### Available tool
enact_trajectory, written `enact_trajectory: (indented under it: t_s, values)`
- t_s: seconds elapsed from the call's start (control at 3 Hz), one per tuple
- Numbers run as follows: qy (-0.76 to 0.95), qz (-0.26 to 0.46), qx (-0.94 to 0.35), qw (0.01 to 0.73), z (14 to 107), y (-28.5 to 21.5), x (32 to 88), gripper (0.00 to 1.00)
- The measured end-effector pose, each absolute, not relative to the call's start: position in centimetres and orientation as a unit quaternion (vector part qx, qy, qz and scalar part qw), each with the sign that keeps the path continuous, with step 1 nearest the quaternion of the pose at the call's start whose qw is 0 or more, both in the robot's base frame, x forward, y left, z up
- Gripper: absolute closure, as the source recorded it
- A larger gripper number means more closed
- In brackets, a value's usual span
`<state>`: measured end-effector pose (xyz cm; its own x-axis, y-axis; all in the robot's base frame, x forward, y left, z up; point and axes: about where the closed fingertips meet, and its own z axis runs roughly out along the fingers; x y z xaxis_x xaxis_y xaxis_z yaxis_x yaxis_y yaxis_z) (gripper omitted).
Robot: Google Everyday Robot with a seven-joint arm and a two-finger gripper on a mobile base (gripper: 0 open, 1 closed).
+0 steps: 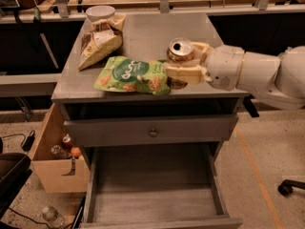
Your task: Place orange can into middle drawer
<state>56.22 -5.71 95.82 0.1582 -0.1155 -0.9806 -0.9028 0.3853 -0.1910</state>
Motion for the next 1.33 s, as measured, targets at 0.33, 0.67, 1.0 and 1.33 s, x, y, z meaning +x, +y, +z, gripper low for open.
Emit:
enact_trajectory:
  t_s: [0.33,0.67,1.0,1.33]
  values:
    - [0.555,0.340,-0.457,0.606,92.4,-4.7,51.0,1.00]
    - [0.553,0.372,-0.479,0.572,86.2,-3.8,45.6,1.00]
    - [0.530,0.405,-0.528,0.526,80.3,-2.8,42.5,1.00]
    - [0.502,0.436,-0.579,0.472,75.6,-1.6,40.4,1.00]
